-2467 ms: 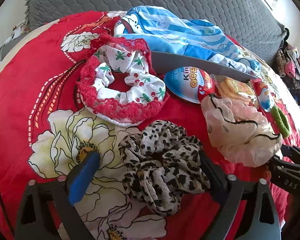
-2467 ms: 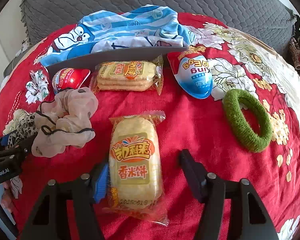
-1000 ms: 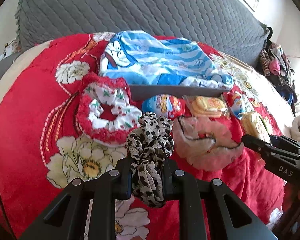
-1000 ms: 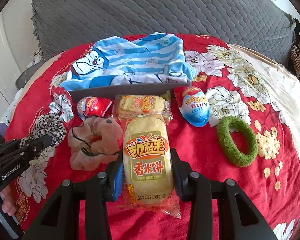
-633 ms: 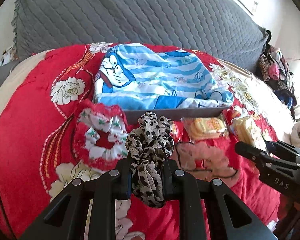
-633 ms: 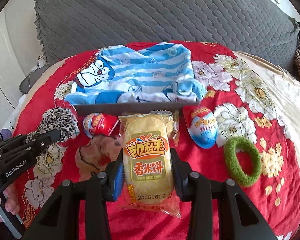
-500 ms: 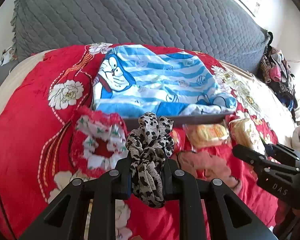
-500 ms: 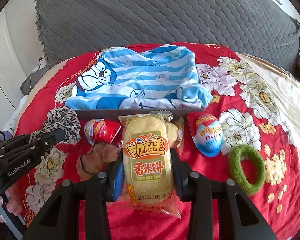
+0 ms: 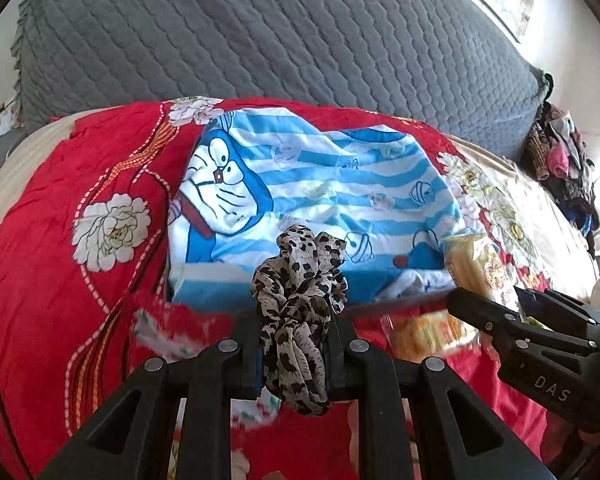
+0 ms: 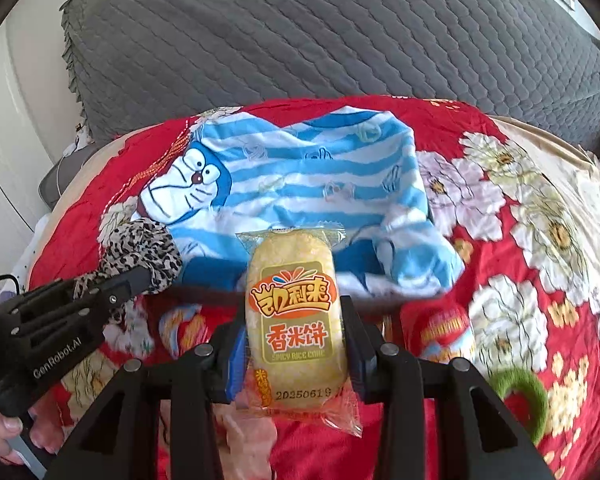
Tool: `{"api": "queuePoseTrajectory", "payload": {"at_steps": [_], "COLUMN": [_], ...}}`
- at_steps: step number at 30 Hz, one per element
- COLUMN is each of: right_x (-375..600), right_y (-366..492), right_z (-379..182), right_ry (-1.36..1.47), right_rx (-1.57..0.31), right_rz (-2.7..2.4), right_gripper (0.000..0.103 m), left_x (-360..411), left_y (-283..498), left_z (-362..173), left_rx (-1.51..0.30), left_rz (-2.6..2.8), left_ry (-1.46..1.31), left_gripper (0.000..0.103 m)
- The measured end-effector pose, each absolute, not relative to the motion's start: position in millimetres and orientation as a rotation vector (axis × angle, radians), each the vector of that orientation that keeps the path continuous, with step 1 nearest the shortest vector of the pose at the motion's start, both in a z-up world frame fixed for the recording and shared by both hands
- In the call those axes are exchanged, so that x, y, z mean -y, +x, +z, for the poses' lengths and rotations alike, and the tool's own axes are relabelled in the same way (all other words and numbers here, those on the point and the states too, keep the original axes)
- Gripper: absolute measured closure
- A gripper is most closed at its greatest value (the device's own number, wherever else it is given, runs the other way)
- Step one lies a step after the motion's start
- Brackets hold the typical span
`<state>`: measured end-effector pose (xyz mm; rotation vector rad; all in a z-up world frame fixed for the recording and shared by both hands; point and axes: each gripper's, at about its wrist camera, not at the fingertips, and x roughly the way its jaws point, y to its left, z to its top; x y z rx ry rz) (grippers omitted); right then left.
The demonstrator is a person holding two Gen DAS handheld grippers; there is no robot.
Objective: Organize objects
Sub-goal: 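Lift and carry both held items over the striped shirt in the grey tray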
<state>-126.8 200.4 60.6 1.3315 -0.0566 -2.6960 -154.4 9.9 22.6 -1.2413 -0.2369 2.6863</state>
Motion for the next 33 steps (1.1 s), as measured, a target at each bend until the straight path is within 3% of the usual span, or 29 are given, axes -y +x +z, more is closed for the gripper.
{"api": "queuePoseTrajectory", "payload": {"at_steps": [21,33], "right_x": [-196.1,-196.3], "right_y": [-190.8,-236.9], "right_z": [61.7,35.2], "right_ry": [1.309,1.390], "right_rx": [0.051,0.050], "right_rz": [-2.698,-2.648], "right_gripper": [0.062,0.062], "left_x": [-21.6,-23.7], "left_y": [-221.1,-256.0], "left_z": [26.5,-1.1], "left_rx": [0.192,0.190], "left_rz": [2.722,2.715], "left_ry": [-1.190,-1.267], "left_gripper": [0.082,0.081]}}
